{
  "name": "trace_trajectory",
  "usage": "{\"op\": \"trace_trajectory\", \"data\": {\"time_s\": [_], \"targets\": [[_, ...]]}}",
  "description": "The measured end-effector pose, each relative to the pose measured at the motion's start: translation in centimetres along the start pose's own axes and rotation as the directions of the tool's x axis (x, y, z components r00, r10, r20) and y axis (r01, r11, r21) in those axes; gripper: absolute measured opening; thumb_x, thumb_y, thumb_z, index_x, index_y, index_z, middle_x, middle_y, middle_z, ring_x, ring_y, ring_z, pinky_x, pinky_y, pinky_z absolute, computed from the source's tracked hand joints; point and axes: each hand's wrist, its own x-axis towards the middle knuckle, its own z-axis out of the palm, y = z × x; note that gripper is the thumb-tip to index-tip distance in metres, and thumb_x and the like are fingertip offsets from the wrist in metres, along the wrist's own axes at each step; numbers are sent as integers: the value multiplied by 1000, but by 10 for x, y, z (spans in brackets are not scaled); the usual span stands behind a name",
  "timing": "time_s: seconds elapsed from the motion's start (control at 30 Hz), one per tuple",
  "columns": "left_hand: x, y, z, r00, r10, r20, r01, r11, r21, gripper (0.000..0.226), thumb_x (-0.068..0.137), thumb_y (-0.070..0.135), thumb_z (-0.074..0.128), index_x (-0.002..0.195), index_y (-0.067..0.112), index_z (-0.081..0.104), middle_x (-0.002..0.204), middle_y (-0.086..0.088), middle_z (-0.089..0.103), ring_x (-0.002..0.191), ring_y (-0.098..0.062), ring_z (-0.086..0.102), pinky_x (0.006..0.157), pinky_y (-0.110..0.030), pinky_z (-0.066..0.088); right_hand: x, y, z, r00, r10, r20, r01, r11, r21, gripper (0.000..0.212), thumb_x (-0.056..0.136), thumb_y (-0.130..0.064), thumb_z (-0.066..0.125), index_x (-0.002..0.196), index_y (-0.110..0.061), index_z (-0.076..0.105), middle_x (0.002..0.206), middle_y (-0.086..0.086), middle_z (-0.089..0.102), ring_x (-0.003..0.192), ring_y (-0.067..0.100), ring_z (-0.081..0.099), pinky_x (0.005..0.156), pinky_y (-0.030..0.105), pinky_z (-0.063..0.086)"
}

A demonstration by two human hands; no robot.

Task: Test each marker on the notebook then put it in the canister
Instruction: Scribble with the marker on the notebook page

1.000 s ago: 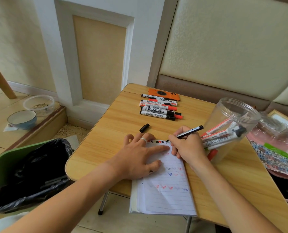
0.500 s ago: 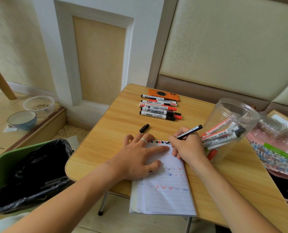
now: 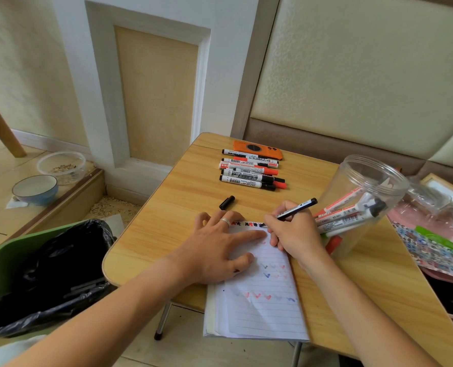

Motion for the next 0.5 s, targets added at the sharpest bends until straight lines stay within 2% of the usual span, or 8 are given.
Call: {"op": "trace_trajectory", "data": {"time_s": [0.17, 0.3, 0.33, 0.4, 0.47, 0.5], "targets": [[0, -2, -1, 1000, -12, -5, 12, 999, -37, 55, 94, 67, 33, 148, 59, 25, 152, 7, 28, 143, -13, 15, 111, -40, 4, -8, -5, 0, 999, -26, -39, 28, 999, 33, 13, 90, -13, 69, 84, -12, 57, 55, 12, 66, 46, 25, 60, 42, 27, 42], [6, -5, -10, 993, -84, -78, 72, 987, -145, 55, 88, 66, 35, 139, 48, 48, 141, 13, 47, 131, -7, 41, 107, -39, 27, -21, -9, 9, 993, -17, -113, 32, 990, 136, 15, 93, -15, 68, 85, -12, 55, 53, 12, 66, 41, 24, 59, 43, 28, 46], [9, -6, -14, 985, -119, -124, 94, 977, -189, 49, 89, 62, 39, 132, 44, 55, 135, 11, 52, 123, -7, 49, 103, -37, 35, -23, -9, 13, 992, -14, -127, 34, 987, 154, 16, 93, -15, 68, 84, -13, 55, 52, 11, 66, 41, 23, 60, 43, 28, 46], [16, -8, -17, 947, -199, -253, 124, 951, -283, 26, 94, 44, 54, 114, 33, 67, 115, 10, 60, 102, -9, 60, 85, -26, 46, -28, -7, 17, 989, -16, -146, 41, 985, 166, 17, 94, -14, 68, 83, -13, 55, 54, 12, 66, 42, 20, 62, 43, 28, 46], [23, -11, -19, 886, -282, -368, 167, 935, -314, 11, 95, 26, 62, 102, 25, 70, 101, 10, 58, 89, -10, 60, 69, -18, 45, -31, -7, 20, 987, -26, -162, 49, 989, 140, 17, 94, -15, 69, 83, -12, 55, 58, 13, 67, 42, 16, 63, 41, 26, 44], [27, -14, -18, 857, -324, -401, 203, 927, -315, 9, 95, 24, 63, 102, 24, 69, 100, 9, 58, 89, -12, 59, 68, -22, 47, -32, -7, 20, 985, -36, -170, 58, 990, 125, 18, 93, -15, 69, 82, -12, 55, 59, 11, 67, 43, 15, 64, 40, 25, 43]]}}
